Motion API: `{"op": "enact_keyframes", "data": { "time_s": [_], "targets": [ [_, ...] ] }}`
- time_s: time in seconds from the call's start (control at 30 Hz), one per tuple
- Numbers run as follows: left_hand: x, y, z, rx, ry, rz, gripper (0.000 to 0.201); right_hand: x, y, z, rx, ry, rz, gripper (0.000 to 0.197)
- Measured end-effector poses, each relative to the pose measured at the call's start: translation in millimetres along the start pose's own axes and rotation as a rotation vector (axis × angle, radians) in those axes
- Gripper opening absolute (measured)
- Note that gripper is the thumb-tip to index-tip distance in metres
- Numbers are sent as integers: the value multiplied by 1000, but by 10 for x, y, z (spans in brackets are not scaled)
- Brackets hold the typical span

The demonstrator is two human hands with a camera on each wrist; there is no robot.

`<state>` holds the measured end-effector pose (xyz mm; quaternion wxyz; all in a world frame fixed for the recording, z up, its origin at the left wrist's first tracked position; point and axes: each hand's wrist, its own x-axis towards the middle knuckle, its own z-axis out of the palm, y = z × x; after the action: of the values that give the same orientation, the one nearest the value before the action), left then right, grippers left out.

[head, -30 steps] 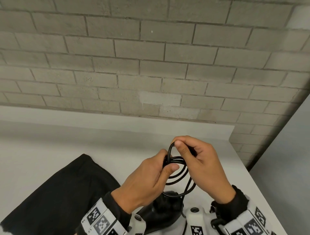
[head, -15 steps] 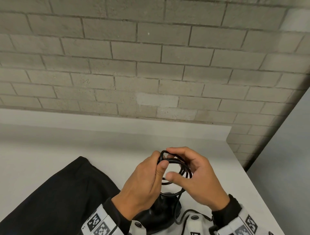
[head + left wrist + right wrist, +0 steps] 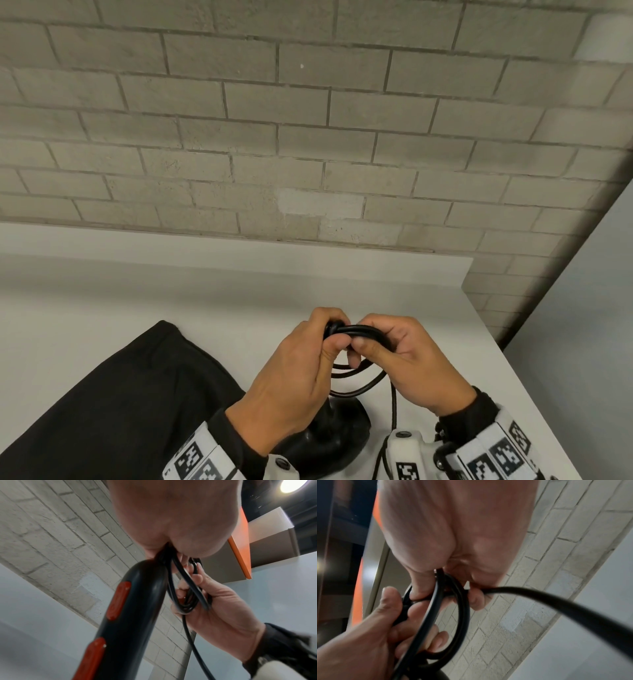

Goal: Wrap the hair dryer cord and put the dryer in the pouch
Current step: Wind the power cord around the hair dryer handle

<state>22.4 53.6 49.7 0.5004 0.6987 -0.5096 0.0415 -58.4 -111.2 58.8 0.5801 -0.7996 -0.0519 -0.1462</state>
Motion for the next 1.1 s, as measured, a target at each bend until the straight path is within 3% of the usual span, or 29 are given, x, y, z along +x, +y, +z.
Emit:
{"op": "enact_keyframes", "data": {
  "time_s": [0.13,0.27,0.3,0.4,0.47,0.53,0.67,0.8,0.97,1.1],
  "targets": [
    [-26,-14,22,-29,-5,8,27,30,-27,42,-10,-44,28,19],
    [-40,-16,31,-1,43,-26,30,12,10,134,-35,77,-10,12],
    [-42,-18,33,-2,69,-34,30,-5,23,160,-62,135,-37,11],
    [-29,-33,29,-8,125,-63,22,-88,88,235,-213,451,-188,35],
    [-17,-35,24,-8,138,-87,13,-151,85,294,-287,670,-299,28],
    [-10,-26,29,-3,139,-103,12,-211,68,355,-287,744,-342,23],
    [-8,-11,40,3,123,-99,12,-233,36,463,-310,605,-274,37],
    [-26,-2,42,-29,94,-89,10,-178,58,509,-426,559,-319,59],
    [-27,8,43,-82,78,-94,12,-181,56,538,-470,448,-160,40],
    [-34,-17,71,-90,90,-65,16,-190,73,602,-488,377,-88,51]
  ]
}}
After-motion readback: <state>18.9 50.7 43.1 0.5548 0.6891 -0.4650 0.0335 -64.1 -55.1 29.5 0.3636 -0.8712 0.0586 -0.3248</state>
